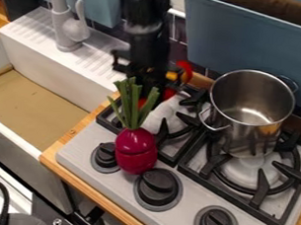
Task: Put the orange object inside the pan on the burner
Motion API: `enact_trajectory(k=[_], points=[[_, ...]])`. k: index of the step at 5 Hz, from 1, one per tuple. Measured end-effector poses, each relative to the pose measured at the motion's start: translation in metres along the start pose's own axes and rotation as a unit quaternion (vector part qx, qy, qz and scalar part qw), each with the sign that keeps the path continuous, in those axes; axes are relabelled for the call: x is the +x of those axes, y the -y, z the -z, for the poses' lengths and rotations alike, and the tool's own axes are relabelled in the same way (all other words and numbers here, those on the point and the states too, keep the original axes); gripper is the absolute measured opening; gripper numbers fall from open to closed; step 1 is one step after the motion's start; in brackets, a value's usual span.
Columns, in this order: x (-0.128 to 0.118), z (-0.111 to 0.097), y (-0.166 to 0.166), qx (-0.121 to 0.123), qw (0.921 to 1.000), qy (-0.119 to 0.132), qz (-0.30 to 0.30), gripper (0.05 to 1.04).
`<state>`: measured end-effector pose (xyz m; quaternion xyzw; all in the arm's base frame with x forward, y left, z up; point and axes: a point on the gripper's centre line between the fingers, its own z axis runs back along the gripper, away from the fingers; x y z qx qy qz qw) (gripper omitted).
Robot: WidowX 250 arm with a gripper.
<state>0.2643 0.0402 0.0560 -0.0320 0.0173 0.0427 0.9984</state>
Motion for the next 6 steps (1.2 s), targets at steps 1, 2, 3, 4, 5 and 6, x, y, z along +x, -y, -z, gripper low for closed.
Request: enact_trajectory(k=[1,2,3,4,5,6], points=[[-0.005,-0.026,0.014,-0.019,0.9992,-0.034,-0.014,0.236],[-0.017,-0.044,0.027,-0.038,0.9974,-0.061,-0.008,0.237],[-0.031,-0.066,0.047,-0.046,0.9968,-0.063,0.021,0.237],[-0.033,-0.075,0.067,-0.059,0.9965,-0.042,0.042,0.237],[-0.031,-0.081,0.084,-0.07,0.9957,-0.039,0.046,0.237],[-0.03,-0.068,0.1,-0.059,0.9945,-0.079,0.036,0.237]])
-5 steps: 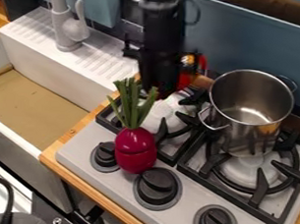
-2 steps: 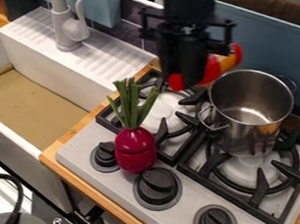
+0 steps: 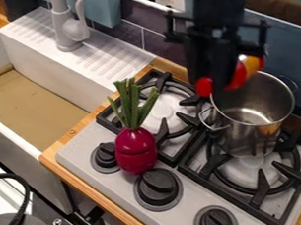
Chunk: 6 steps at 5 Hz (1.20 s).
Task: Put the orange object inside the pan on the burner
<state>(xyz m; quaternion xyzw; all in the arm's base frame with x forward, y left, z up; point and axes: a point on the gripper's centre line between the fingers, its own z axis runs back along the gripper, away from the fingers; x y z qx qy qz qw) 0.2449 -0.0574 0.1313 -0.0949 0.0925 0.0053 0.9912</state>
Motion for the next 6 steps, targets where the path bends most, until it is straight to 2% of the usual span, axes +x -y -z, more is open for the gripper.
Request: enact_trajectory(k=[1,2,3,4,5,6], points=[[0.005,0.012,0.007,0.018,0.9992,-0.031,-0.016,0.237],[0.006,0.02,0.008,0.024,0.9982,-0.047,-0.027,0.237],[0.015,0.026,0.013,0.032,0.9975,-0.049,-0.04,0.237],[0.022,0.023,0.013,0.029,0.9976,-0.036,-0.052,0.236],[0.027,0.022,0.013,0.029,0.9974,-0.034,-0.057,0.277],[0.027,0.02,0.012,0.033,0.9972,-0.034,-0.057,0.539]])
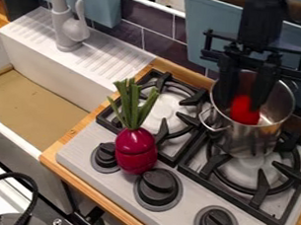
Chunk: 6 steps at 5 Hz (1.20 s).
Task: Put the orange object inside the pan on the burner
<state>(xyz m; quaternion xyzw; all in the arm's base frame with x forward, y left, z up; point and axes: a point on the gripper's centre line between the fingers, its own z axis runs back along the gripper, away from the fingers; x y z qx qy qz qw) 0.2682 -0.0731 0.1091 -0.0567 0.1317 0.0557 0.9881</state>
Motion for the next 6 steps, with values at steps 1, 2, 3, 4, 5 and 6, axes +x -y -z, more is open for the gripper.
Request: enact_trajectory(k=[1,2,3,4,5,6], points=[[0.001,-0.004,0.001,-0.001,1.0,0.002,0.001,0.84],[0.002,-0.005,-0.001,-0.001,1.0,0.003,0.0,1.006],[0.005,-0.01,0.0,0.0,0.9998,0.014,0.016,1.0],[0.011,-0.013,0.0,-0.002,0.9977,0.045,0.051,1.0],[0.02,-0.018,0.001,-0.011,0.9913,0.082,0.102,1.0],[0.03,-0.019,-0.008,-0.019,0.9861,0.123,0.11,0.999]])
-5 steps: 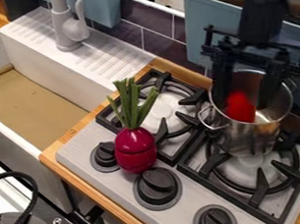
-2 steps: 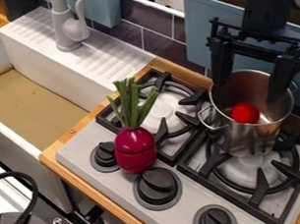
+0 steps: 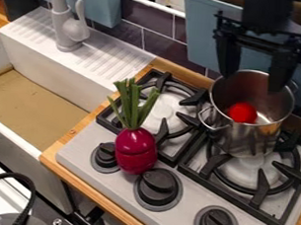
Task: Put the orange object inside the pan on the burner
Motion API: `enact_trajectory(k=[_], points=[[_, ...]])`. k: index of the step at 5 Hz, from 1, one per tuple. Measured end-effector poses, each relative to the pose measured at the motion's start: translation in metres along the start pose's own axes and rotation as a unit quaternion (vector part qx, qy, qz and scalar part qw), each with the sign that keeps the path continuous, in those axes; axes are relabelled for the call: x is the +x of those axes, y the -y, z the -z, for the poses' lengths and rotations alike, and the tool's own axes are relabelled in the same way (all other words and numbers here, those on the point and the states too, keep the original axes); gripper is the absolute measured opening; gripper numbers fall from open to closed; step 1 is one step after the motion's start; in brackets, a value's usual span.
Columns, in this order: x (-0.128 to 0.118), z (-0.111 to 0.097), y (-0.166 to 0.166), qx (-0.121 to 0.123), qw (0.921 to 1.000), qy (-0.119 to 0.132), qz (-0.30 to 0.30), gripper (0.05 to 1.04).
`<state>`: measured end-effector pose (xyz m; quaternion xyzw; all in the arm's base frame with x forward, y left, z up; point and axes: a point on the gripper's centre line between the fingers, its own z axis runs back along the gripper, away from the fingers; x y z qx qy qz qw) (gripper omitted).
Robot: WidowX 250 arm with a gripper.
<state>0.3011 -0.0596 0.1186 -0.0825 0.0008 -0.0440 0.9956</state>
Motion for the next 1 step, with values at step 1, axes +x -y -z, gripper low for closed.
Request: enact_trajectory(k=[1], points=[[0.002,-0.0027,-0.0161,-0.004,0.9996,0.025,0.014,0.999]])
